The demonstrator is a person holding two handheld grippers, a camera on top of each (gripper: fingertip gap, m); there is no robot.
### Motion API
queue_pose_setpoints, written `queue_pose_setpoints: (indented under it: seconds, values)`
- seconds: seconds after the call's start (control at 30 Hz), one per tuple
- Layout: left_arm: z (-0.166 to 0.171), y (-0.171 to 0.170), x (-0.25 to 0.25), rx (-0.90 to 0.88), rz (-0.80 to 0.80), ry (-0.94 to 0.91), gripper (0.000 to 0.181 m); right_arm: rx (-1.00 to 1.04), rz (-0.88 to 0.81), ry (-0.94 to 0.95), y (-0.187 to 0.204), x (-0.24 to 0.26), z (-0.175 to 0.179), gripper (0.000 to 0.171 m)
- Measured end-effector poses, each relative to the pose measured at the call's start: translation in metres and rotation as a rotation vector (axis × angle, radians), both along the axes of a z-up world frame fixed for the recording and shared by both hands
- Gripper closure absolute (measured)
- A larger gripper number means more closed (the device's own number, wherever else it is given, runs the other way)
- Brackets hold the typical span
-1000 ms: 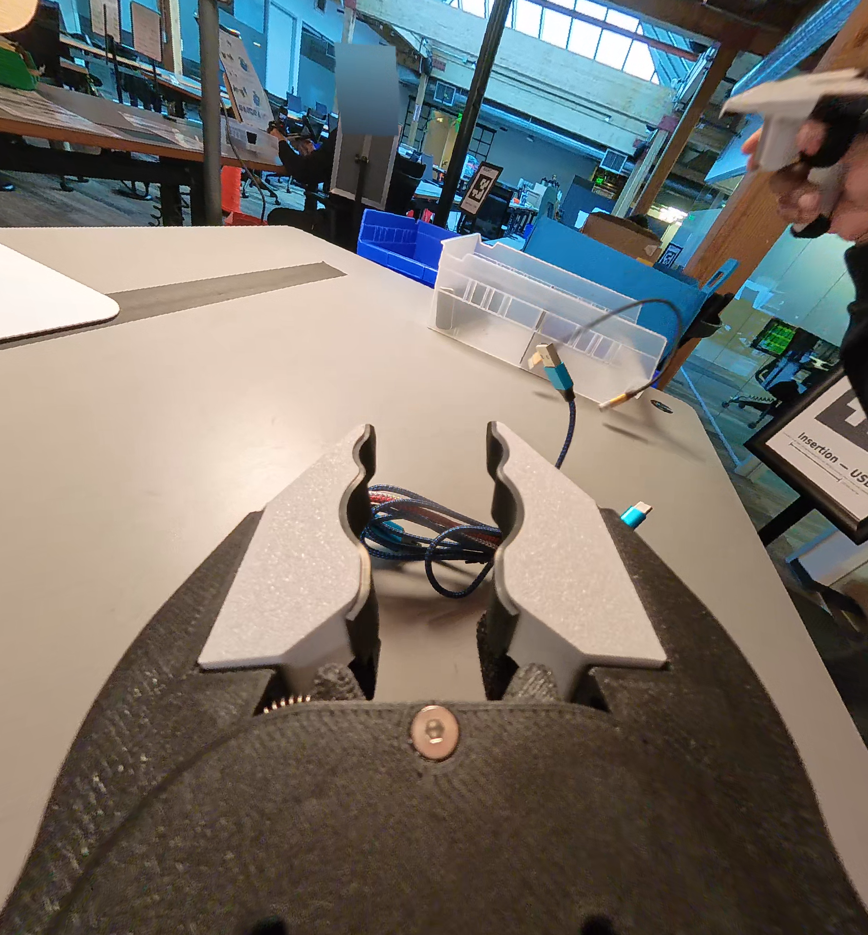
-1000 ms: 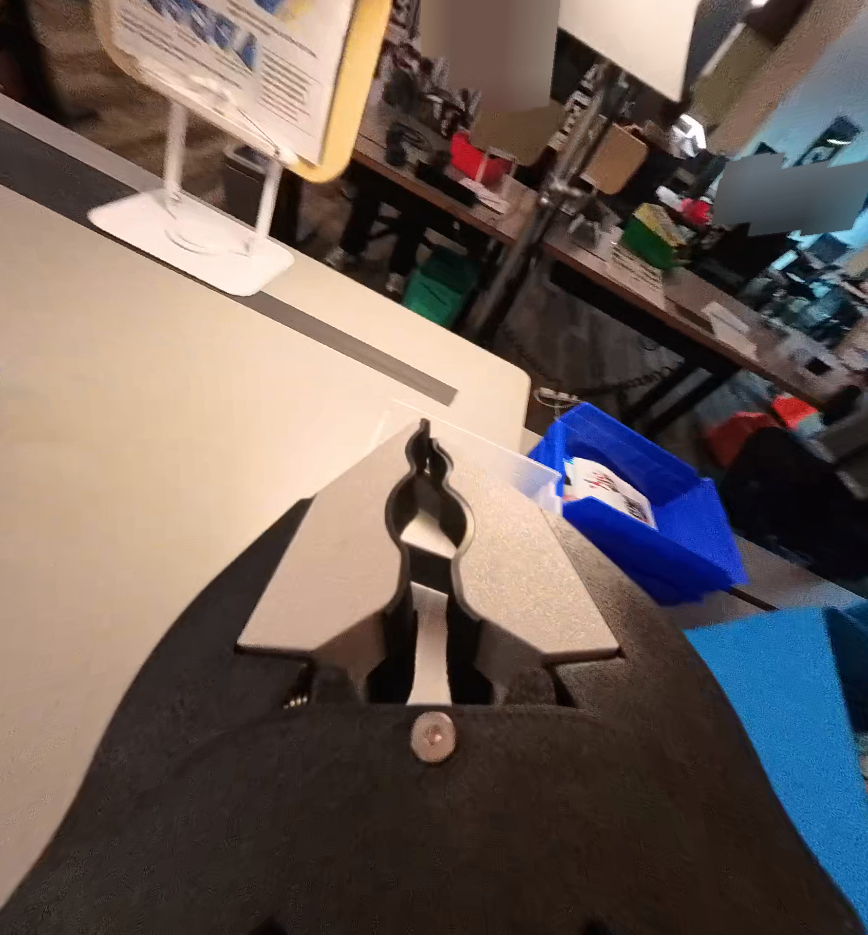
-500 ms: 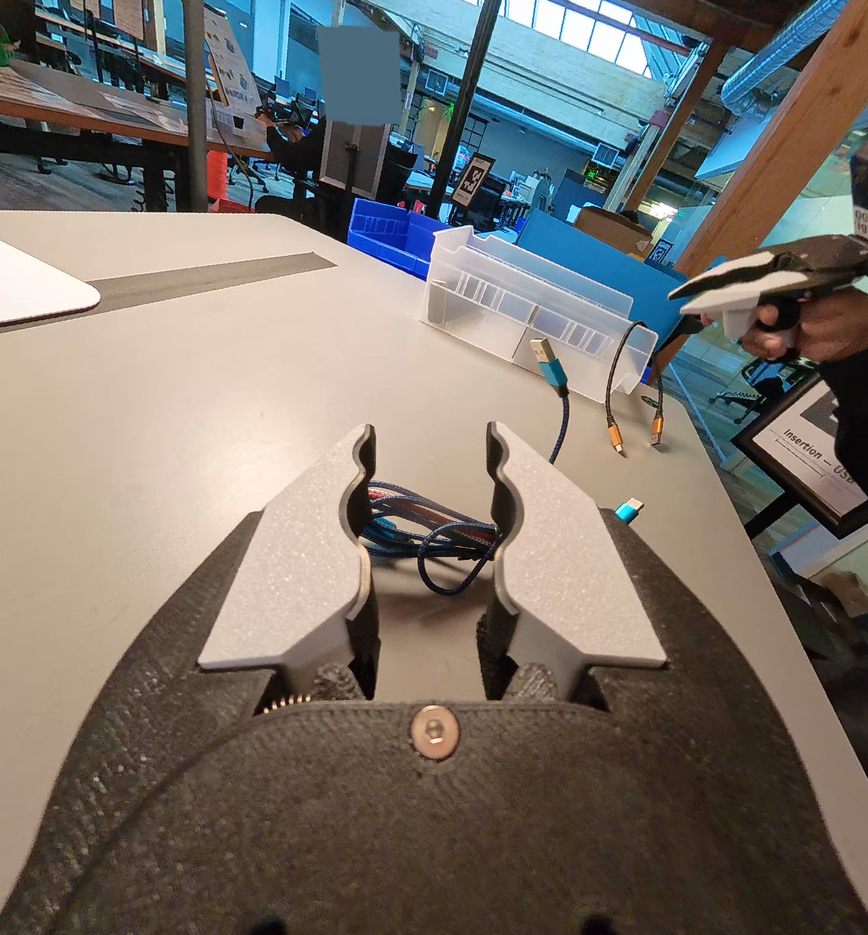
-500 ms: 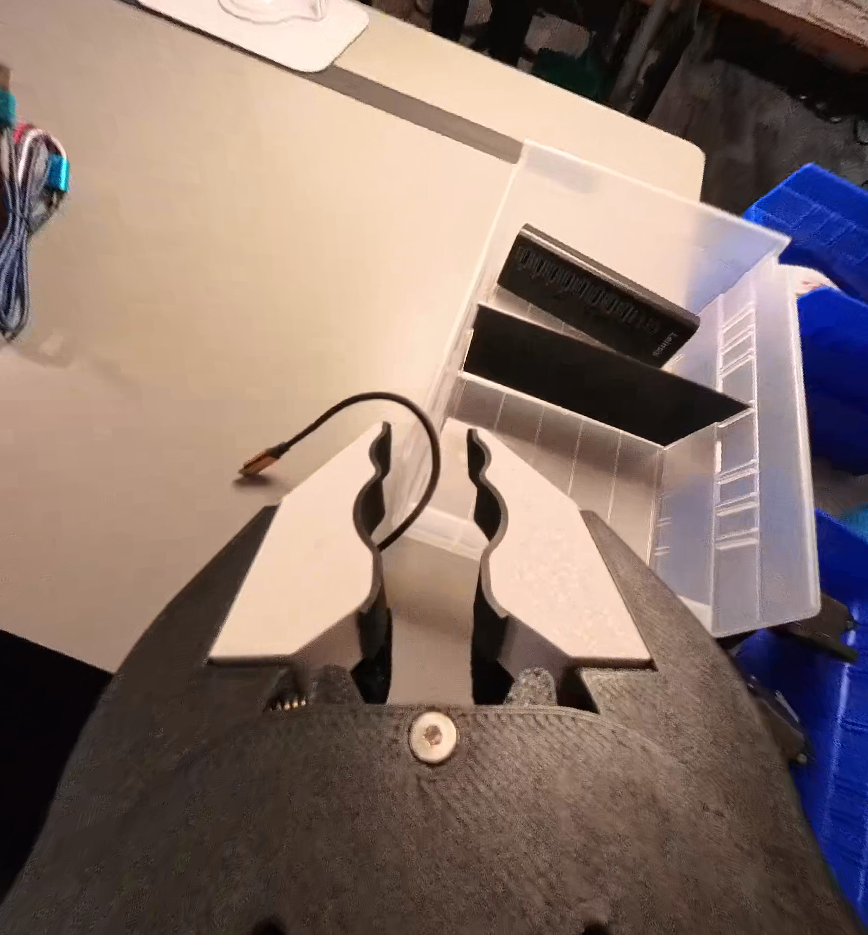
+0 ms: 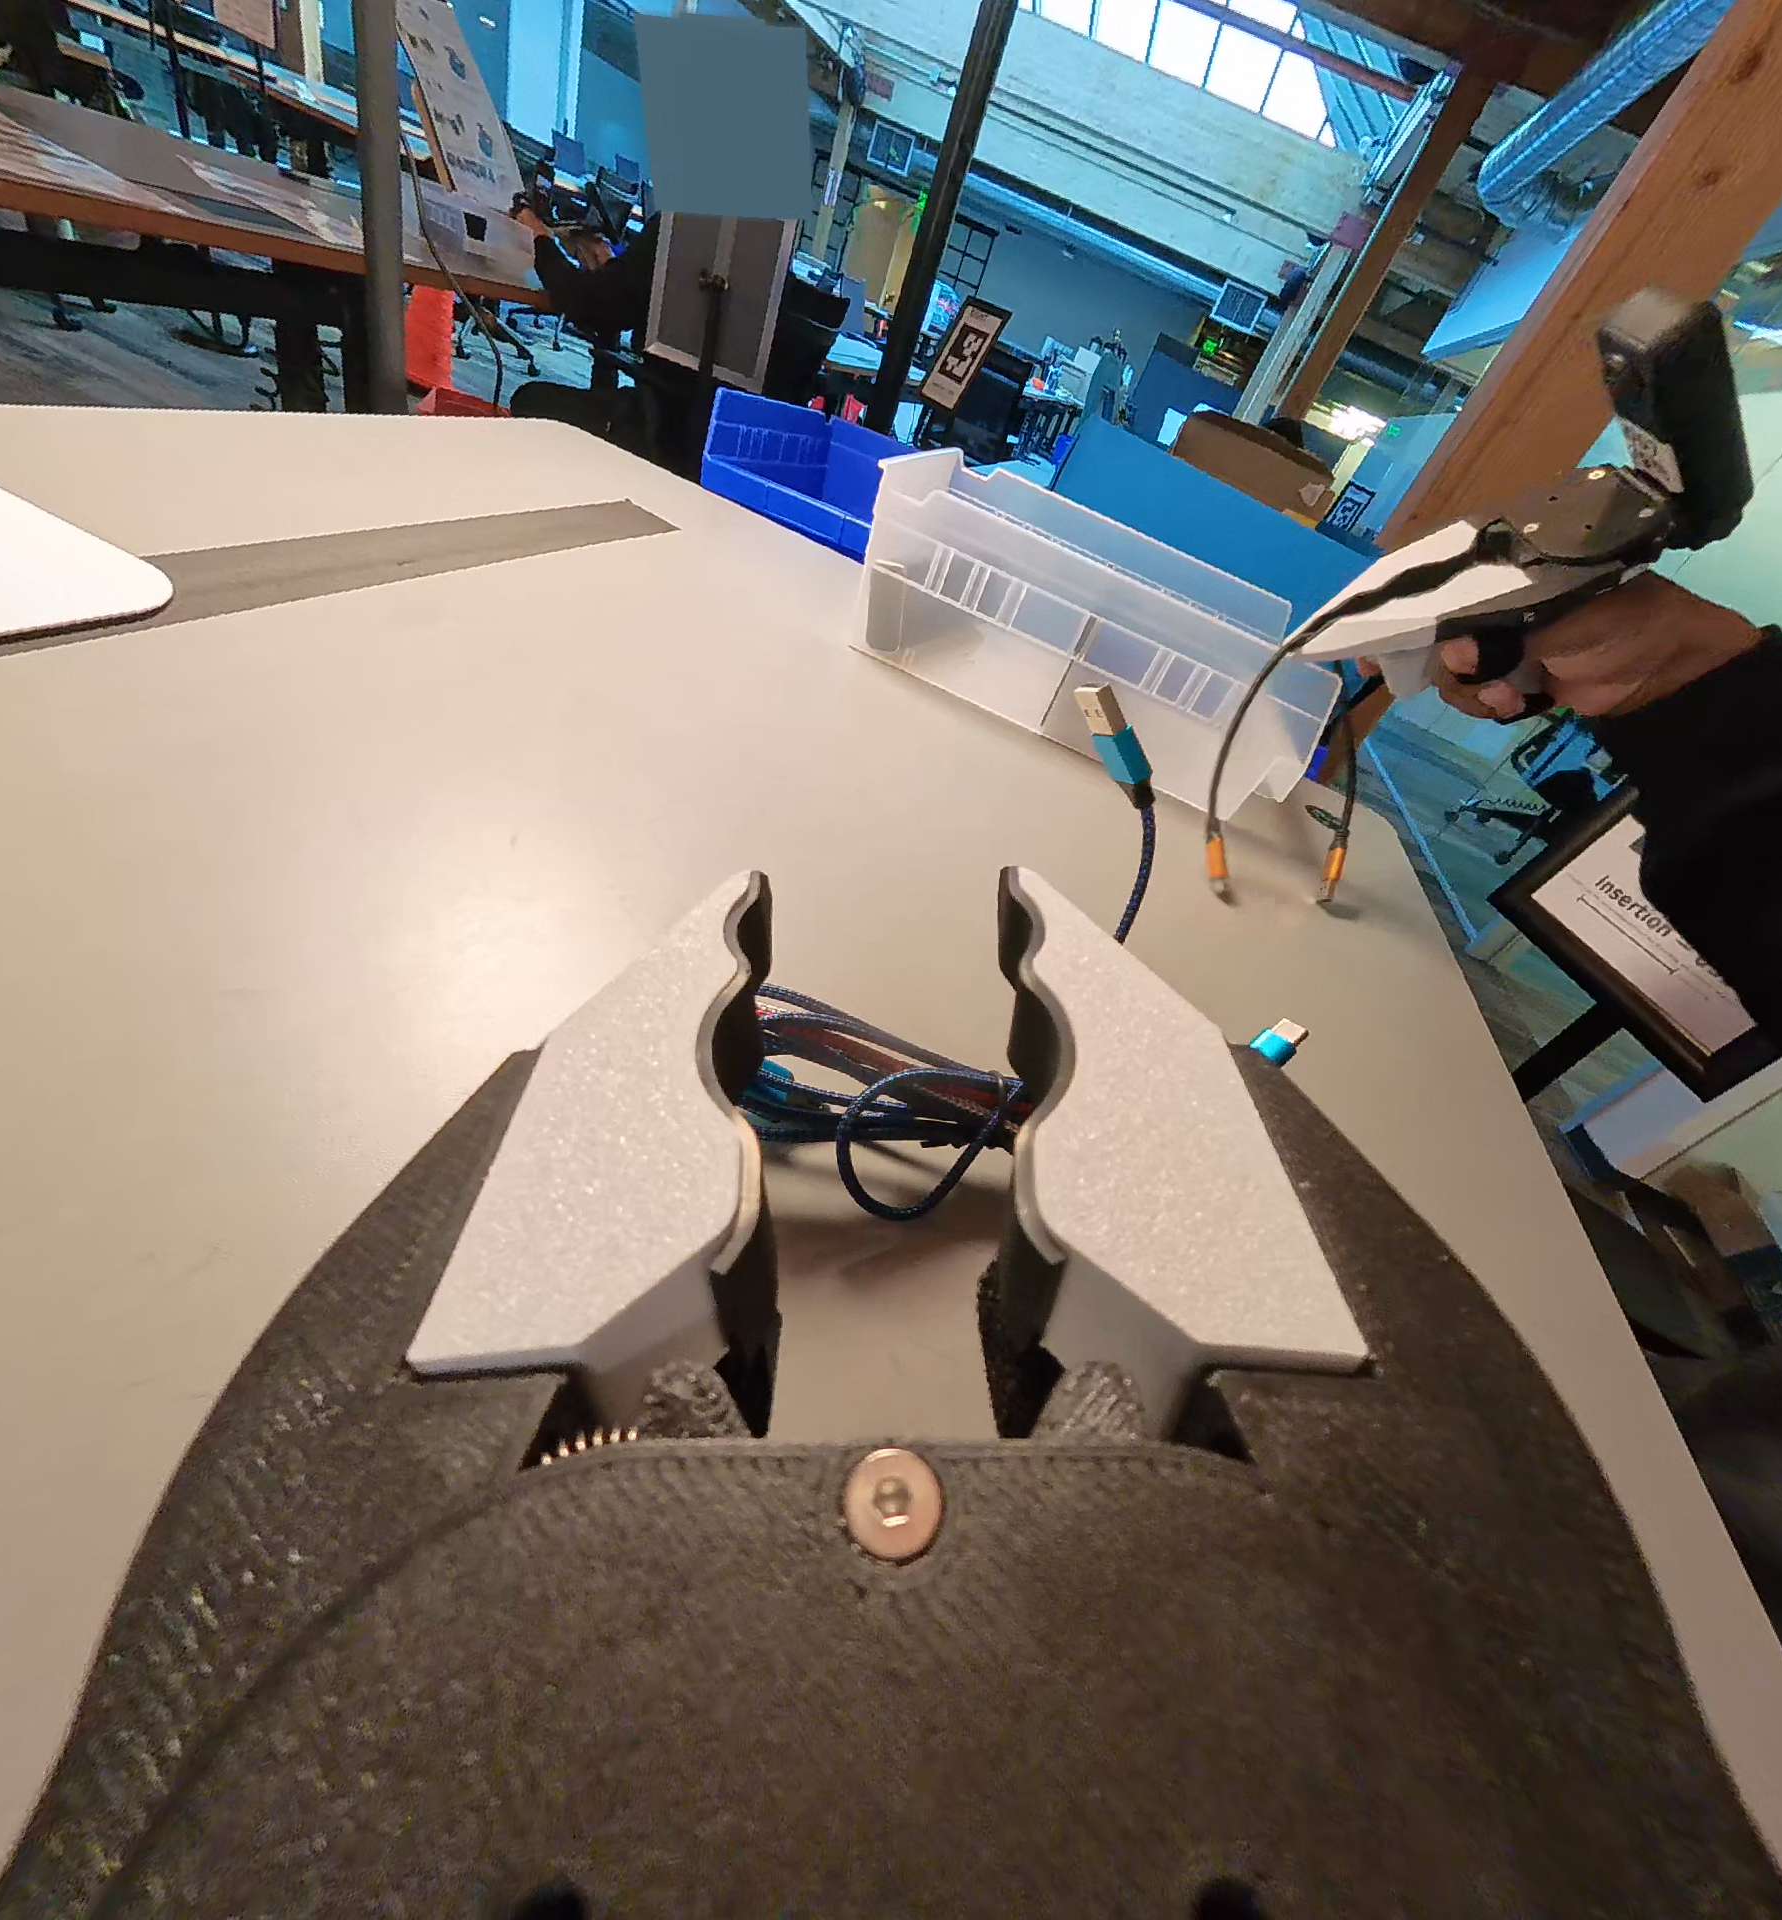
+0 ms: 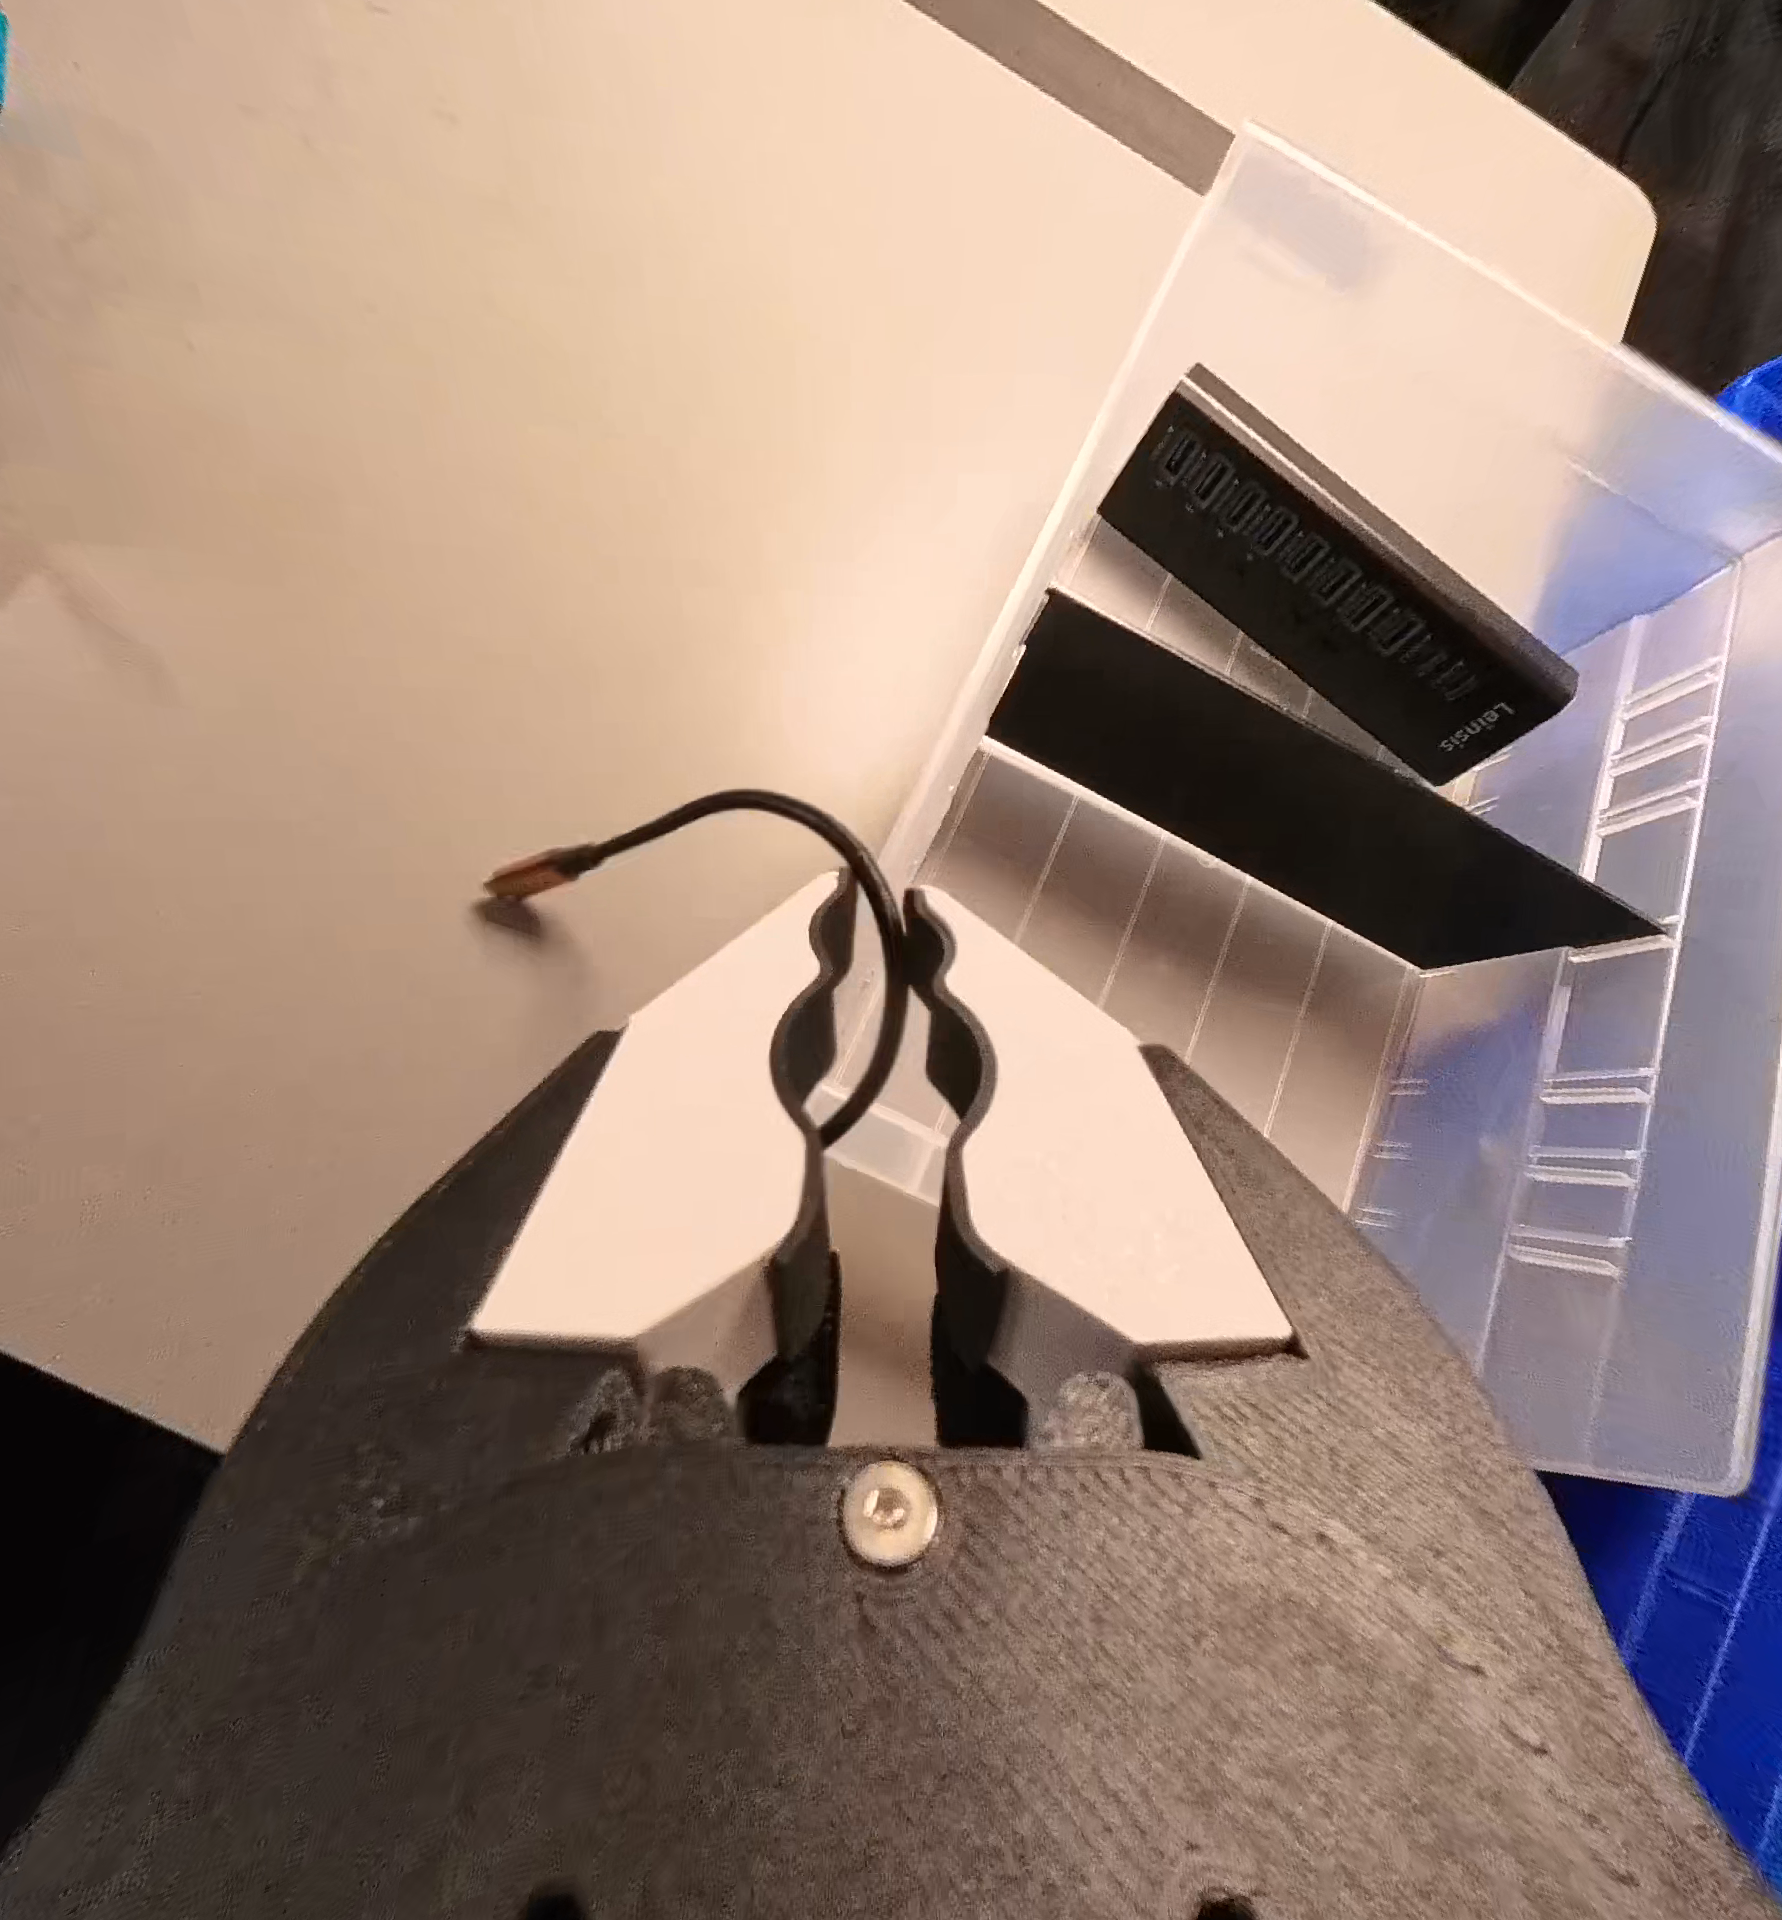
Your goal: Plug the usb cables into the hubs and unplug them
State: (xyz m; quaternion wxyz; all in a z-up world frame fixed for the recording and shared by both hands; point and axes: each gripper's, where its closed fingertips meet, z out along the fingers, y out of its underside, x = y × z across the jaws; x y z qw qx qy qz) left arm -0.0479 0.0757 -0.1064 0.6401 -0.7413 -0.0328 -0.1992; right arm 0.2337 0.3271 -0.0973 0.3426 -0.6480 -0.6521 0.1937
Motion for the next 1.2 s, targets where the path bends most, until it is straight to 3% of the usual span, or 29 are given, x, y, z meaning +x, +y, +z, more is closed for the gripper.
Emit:
queue_pose_setpoints:
  seconds: [0.13, 0.4, 0.5, 0.63, 0.8, 0.93, 1.03, 1.2]
  values:
    - [0.0, 0.0, -0.001, -0.002, -0.001, -0.015, 0.136, 0.038, -0.002, 0.045, 0.001, 0.003, 0.019, 0.168]
    - [0.0, 0.0, -0.002, -0.003, -0.001, -0.02, 0.136, 0.079, -0.036, 0.372, 0.024, 0.015, 0.131, 0.17]
    - [0.0, 0.0, -0.002, -0.004, -0.001, -0.018, 0.136, 0.141, -0.098, 0.382, 0.047, 0.025, 0.147, 0.169]
    - [-0.001, 0.001, -0.002, -0.004, -0.001, -0.017, 0.136, 0.196, -0.173, 0.274, 0.073, 0.031, 0.125, 0.169]
    - [-0.001, 0.001, -0.001, -0.005, -0.001, -0.015, 0.136, 0.048, -0.156, 0.216, 0.079, 0.015, 0.069, 0.169]
    - [-0.001, 0.0, -0.002, -0.004, 0.0, -0.017, 0.136, -0.096, -0.269, 0.117, 0.109, 0.021, 0.015, 0.169]
    - [-0.001, 0.0, -0.002, -0.004, 0.0, -0.019, 0.136, 0.005, -0.404, -0.039, 0.149, 0.045, -0.018, 0.15]
    - [-0.001, 0.001, -0.003, -0.005, 0.001, -0.033, 0.136, 0.108, -0.454, 0.012, 0.156, 0.05, 0.004, 0.139]
